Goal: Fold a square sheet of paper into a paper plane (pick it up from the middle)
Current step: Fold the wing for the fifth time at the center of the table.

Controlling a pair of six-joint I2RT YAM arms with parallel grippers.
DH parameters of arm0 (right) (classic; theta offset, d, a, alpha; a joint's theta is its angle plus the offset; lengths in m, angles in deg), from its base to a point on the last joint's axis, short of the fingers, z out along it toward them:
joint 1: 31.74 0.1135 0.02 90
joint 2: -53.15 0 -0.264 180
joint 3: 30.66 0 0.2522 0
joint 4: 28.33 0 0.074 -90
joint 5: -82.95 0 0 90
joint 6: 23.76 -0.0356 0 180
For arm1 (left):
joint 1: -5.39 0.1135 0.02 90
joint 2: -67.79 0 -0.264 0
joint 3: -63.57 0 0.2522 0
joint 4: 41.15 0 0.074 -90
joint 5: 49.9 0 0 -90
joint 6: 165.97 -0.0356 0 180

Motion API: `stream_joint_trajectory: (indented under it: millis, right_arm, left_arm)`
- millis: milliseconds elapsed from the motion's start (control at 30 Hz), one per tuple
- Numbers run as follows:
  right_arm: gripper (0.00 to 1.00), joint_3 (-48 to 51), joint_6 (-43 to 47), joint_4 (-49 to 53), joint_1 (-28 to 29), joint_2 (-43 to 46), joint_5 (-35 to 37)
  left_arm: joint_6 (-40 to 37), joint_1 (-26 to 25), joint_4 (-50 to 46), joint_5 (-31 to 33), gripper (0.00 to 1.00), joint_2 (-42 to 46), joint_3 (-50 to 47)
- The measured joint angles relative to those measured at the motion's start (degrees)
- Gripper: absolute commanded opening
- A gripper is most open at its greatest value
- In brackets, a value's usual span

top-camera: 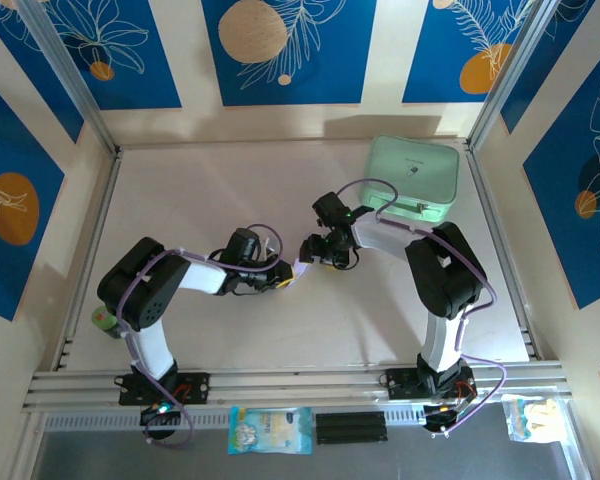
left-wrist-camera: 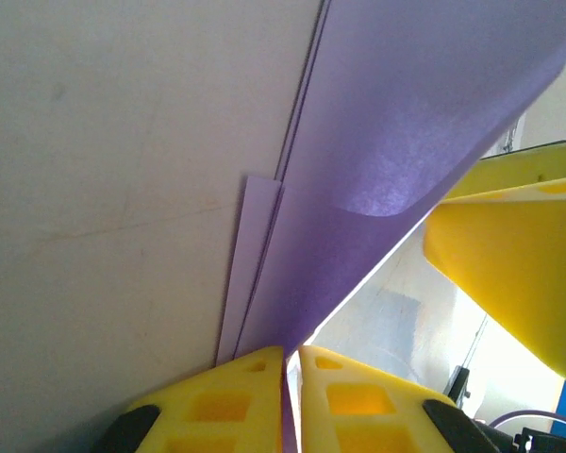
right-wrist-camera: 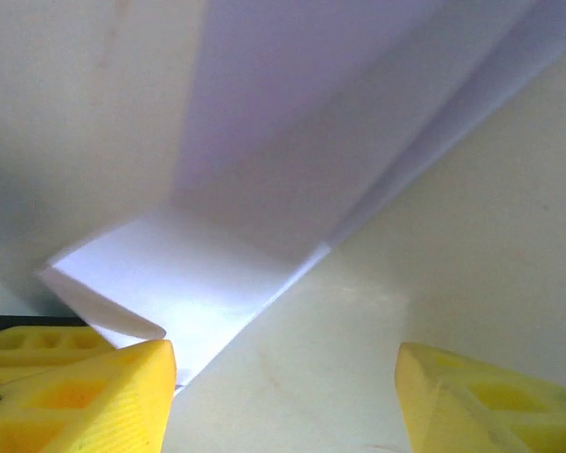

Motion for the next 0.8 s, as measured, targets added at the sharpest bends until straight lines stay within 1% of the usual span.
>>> stream_joint_trajectory:
  millis: [67,333,633,800]
  right_arm:
    - [0.61,0.00,-0.57,-1.03,0.52,0.50,0.09]
    - [0.48,-1.86,-1.86,-1.09,1.07,-1.60,2.34]
    - [0.49,-2.43,-2.05,-0.96,1.07,-3.96,2.40]
    - [0.54,-5.05,-2.47,1.95,0.94,-5.90,2.03]
  left_arm:
    - [0.61,0.09,0.59,-0.15,0.13,-0.15,-0.22]
    - [2.47,0.42,2.43,-0.81,0.13,-0.52,-0.76]
    - [3.85,0.81,4.31,-1.88,0.13,-1.09,-1.22]
    - [4.22,0.83,4.68,-2.05,0.14,-1.16,-1.33]
